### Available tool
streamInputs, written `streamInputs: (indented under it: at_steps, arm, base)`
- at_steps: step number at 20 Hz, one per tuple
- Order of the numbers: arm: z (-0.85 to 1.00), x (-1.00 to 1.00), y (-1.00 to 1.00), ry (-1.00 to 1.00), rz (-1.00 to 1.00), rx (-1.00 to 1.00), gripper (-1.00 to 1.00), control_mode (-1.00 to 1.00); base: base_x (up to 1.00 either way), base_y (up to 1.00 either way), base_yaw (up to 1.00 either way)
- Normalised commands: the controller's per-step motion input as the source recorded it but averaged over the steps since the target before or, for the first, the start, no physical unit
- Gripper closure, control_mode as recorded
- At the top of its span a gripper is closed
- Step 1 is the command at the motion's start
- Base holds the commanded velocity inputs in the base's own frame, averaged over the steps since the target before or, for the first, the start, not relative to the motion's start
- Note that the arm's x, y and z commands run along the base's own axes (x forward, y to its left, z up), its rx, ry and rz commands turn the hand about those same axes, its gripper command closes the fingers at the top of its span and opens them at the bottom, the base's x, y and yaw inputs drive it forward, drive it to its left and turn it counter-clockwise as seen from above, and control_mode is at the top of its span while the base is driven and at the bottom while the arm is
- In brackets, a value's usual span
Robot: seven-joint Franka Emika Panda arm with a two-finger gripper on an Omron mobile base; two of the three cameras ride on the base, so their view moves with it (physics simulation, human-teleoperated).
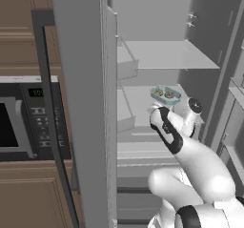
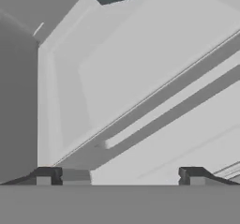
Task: Place two dumplings into each of the tupperware containers and then place the containers in the fridge.
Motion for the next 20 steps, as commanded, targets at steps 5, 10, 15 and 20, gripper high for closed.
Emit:
streamInputs:
  at_steps: [5, 10, 15, 20]
  arm:
    - [0.56, -0.70, 0.00, 0.34, 0.20, -0.14, -1.00, -1.00]
    - [-0.05, -1.00, -0.01, 0.15, -0.03, -0.13, -1.00, -1.00]
    - [-0.47, -1.00, -0.12, -0.23, -0.10, -0.01, -1.00, -1.00]
    - [-0.31, -0.51, 0.21, -0.16, 0.01, -0.12, -1.00, -1.00]
  base:
    - [0.00, 0.00, 0.00]
    - [0.00, 0.00, 0.00]
    - [0.00, 0.00, 0.00]
    - [0.00, 0.00, 0.00]
